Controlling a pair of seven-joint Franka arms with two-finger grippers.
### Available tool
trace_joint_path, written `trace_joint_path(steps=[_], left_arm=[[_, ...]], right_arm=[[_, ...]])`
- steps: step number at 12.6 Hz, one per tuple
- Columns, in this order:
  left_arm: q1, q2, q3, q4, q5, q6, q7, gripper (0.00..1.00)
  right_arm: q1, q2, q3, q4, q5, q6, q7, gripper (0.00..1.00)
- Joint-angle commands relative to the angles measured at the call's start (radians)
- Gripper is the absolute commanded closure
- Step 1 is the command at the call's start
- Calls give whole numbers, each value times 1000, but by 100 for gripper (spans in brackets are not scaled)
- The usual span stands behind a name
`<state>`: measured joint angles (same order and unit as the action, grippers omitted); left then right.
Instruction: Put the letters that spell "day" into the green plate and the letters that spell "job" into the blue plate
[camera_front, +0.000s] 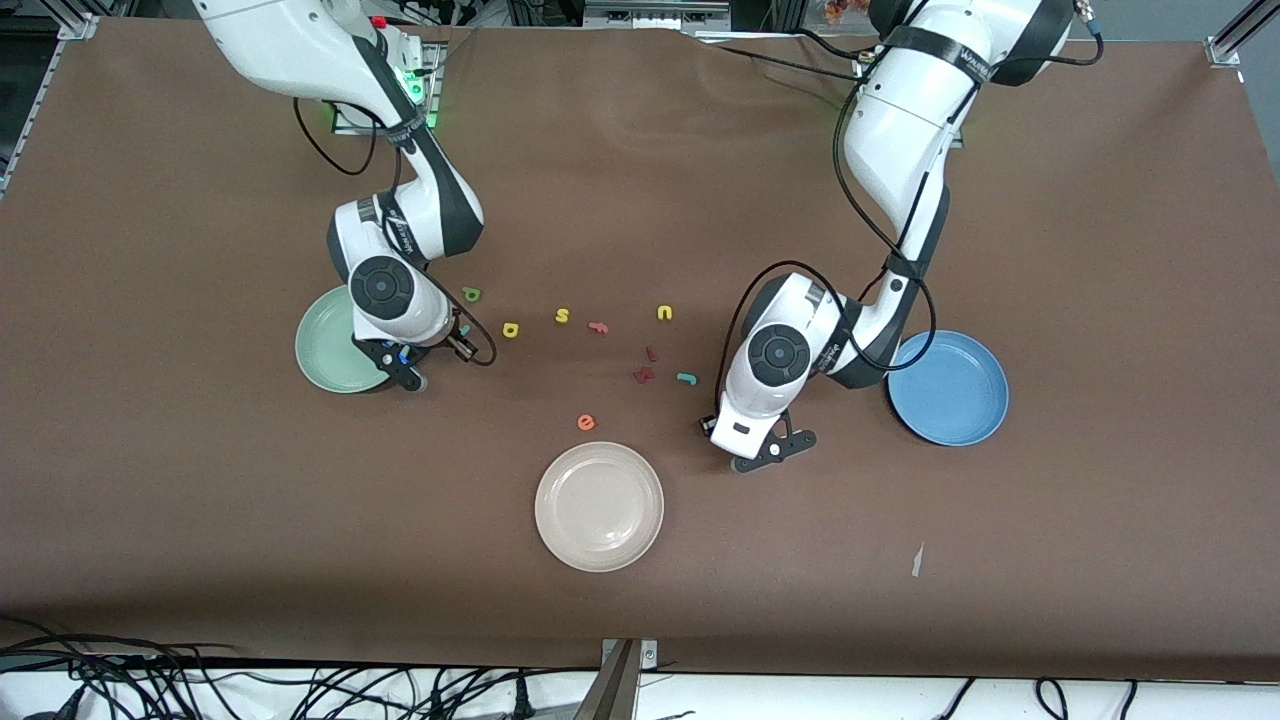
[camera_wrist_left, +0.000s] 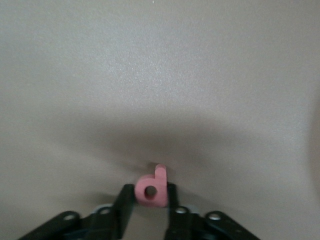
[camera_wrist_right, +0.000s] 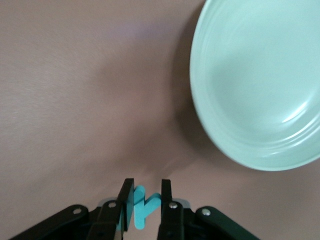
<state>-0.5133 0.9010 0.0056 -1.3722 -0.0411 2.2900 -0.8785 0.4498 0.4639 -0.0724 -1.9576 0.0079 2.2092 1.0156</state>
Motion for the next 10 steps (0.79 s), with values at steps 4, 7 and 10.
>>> trace_joint_path(steps=[4,7,10], left_arm=[[9,-25,16,25,9,-42,18,98],[64,-86,16,18,9,-206,186,99],[127,-193,19,-80,10,-277,379,99]], right_arm=[[-42,-16,-158,-4,23,-34,-481,81],[-85,-5,-158,-15,38,-20,-534,43],[-83,-17,-146,-14,41,-46,-520,0]])
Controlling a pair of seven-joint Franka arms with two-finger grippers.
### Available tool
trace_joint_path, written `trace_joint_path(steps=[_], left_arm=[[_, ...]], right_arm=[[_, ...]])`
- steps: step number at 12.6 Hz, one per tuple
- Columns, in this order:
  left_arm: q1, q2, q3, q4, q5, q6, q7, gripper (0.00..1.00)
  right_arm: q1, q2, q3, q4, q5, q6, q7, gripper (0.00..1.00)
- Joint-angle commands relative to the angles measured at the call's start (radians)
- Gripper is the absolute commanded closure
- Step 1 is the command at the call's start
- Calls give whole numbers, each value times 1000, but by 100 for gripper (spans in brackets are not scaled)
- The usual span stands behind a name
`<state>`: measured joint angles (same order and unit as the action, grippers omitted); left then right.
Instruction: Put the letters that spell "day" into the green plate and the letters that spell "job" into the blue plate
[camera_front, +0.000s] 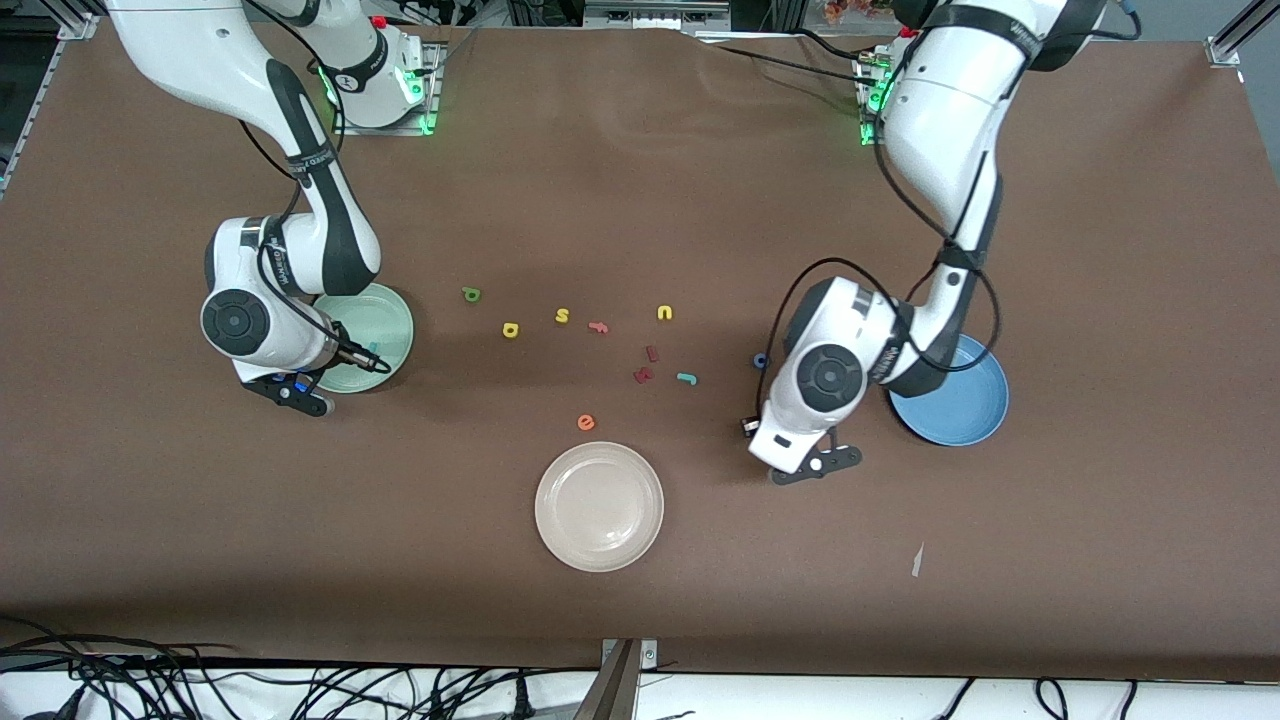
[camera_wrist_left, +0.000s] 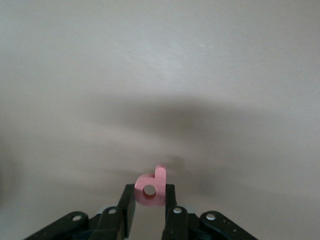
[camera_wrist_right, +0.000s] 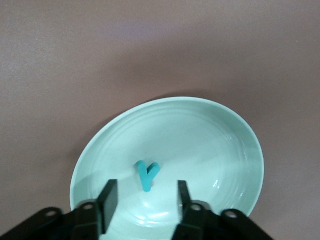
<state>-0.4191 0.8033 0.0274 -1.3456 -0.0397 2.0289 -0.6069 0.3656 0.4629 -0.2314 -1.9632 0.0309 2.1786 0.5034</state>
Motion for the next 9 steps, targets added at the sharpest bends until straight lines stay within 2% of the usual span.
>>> trace_joint_path(steps=[1,2,3,5,6,8,9], left_arm=[[57,-139,-4,-157,30,-13,163,99],[78,-182,-6,-217,67,-1,206,99],[100,-228,-6,-296,81,49,240,99],[155,-321,-6,-500,87,228,347,100],[187,-352,-6,-568,87,285,413,100],[252,-387,-6,-656,87,356,536,100],[279,-394,-6,-699,87,408,586,100]], right_arm=[[3,-24,29,-6,53,-37,-3,0],[15,-41,50,-5,98,-54,42,0],[16,-46,82,-2,101,-51,128,0],[16,-55,142,6,110,-42,267,1],[16,-59,174,6,110,-42,329,1],[19,-69,263,4,103,-17,516,1],[32,-67,283,-6,90,25,597,1]])
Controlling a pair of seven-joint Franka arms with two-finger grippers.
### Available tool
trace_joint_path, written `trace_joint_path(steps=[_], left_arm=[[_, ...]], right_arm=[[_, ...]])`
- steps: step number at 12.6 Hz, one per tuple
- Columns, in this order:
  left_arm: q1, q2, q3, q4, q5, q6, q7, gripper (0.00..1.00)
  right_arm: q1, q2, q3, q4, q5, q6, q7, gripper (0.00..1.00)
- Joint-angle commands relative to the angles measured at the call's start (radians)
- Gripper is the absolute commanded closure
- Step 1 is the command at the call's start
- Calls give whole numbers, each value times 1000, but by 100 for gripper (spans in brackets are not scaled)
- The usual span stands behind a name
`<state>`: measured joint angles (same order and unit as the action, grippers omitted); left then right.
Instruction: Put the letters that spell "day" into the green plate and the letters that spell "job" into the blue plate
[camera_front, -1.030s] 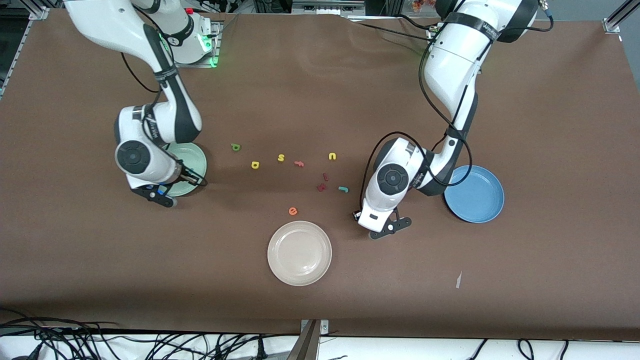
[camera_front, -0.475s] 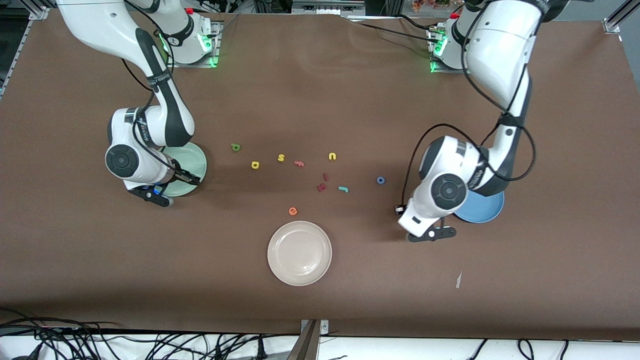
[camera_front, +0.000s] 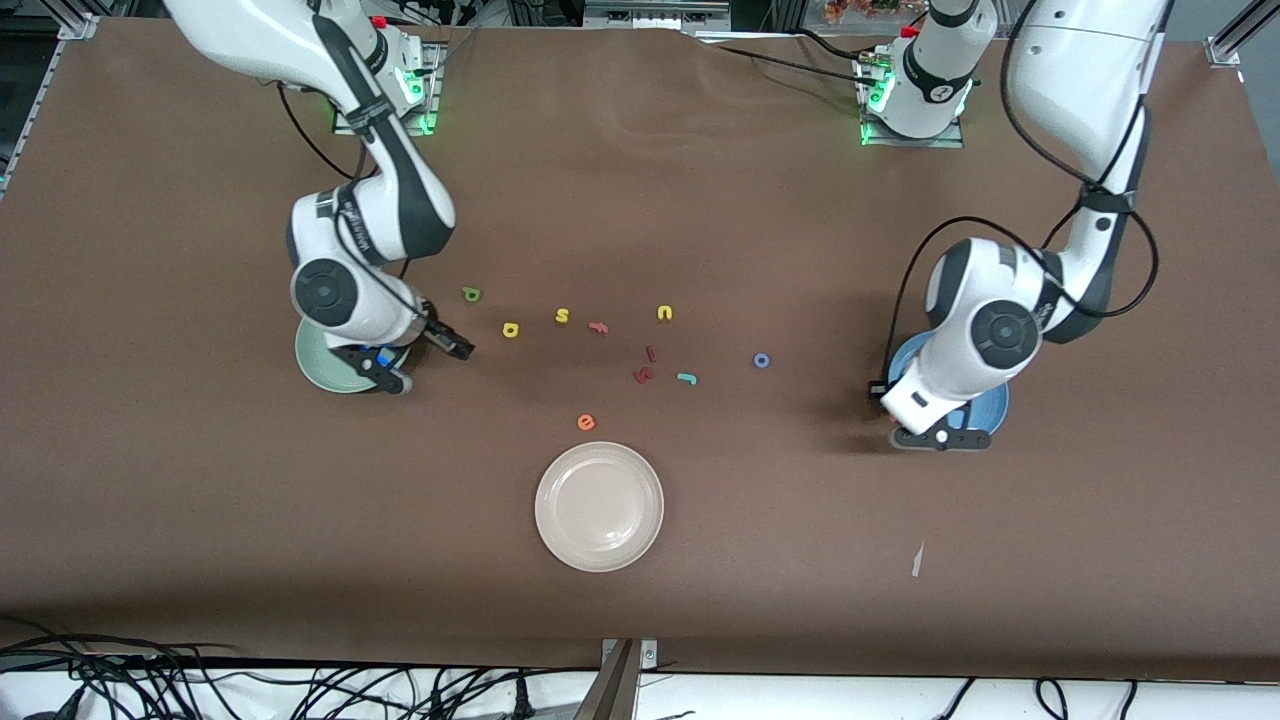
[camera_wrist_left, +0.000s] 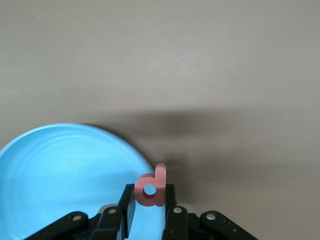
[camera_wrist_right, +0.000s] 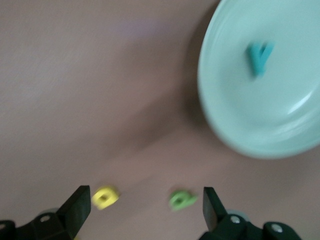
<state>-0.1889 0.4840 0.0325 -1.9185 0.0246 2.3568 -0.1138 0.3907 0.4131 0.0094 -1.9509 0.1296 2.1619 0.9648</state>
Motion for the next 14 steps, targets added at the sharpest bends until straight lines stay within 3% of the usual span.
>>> trace_joint_path(steps=[1,2,3,4,7,9,12,14], left_arm=[[69,-74,-11,-152,23,122,121,98],[72,-73,-11,-161,23,131,131,82],[77,-68,-11,-154,23,122,131,18],[75,-70,-13,-145,21,115,115,0],[56,-71,-26,-64,6,9,53,0],[48,-61,-106,-50,6,9,-102,0],[37,-42,-209,-39,9,24,-275,0],[-27,-13,-217,-7,18,24,-384,0]], right_arm=[[29,-13,43,-28,-8,68,172,3],[33,-7,43,-39,-8,96,186,4],[34,-4,43,-61,-8,130,196,4],[42,-4,44,-89,-8,165,222,7],[83,9,43,-176,-8,306,244,9],[92,10,43,-227,-8,409,246,9],[91,33,40,-215,-7,412,244,12],[89,61,38,-201,-8,415,242,12]])
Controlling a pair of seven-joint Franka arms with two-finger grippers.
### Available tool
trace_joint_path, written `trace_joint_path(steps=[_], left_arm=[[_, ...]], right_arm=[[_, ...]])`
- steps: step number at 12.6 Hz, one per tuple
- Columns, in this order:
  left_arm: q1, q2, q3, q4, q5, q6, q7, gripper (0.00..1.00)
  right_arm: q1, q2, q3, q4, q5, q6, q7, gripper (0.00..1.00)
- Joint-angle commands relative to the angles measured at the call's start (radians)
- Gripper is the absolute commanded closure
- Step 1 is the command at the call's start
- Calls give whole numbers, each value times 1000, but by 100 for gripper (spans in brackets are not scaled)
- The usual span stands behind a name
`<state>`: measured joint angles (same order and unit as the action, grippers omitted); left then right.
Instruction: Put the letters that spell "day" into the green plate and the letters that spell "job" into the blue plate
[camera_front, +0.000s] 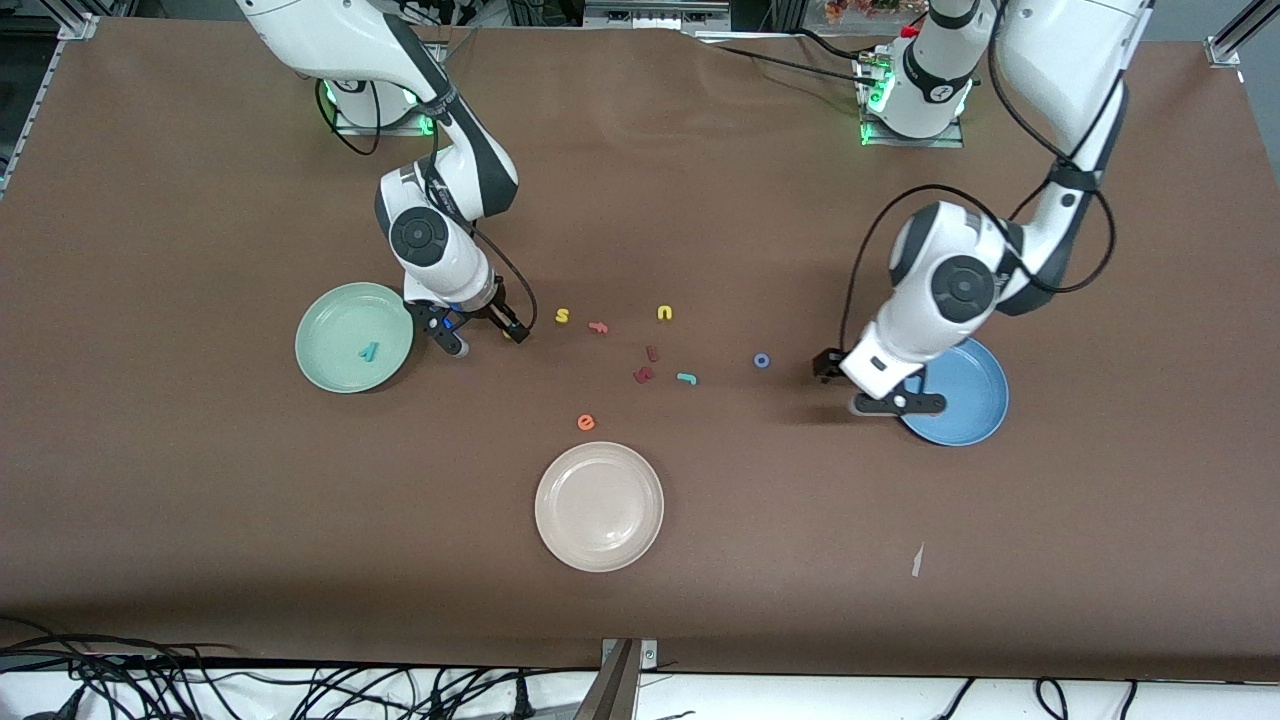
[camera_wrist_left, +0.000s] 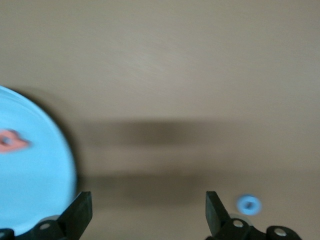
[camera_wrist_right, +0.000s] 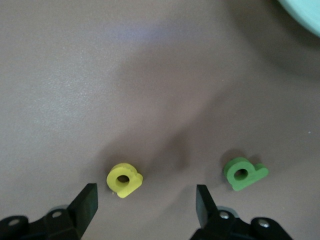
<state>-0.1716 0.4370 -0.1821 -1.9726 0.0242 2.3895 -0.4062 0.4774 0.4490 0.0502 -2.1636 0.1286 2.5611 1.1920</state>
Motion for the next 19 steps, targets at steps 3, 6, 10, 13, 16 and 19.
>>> trace_joint_path(steps=[3,6,10,13,16,19], left_arm=[[-135,104,4,95,23,-7,-175,0],[-158,166,3,138,91,-7,-181,4],[-169,192,1,138,105,7,-186,13],[-174,201,1,135,105,7,-187,26],[-174,204,-2,130,103,5,-200,38],[-189,209,0,129,103,3,-209,46]], right_arm=[[6,28,-3,11,-6,16,15,22],[4,28,-3,13,-7,16,12,38],[4,27,-3,13,-9,11,8,74],[4,22,-3,11,-10,8,0,84],[3,-6,-26,36,-9,-72,-50,84],[3,-65,-91,83,-9,-262,-199,82]])
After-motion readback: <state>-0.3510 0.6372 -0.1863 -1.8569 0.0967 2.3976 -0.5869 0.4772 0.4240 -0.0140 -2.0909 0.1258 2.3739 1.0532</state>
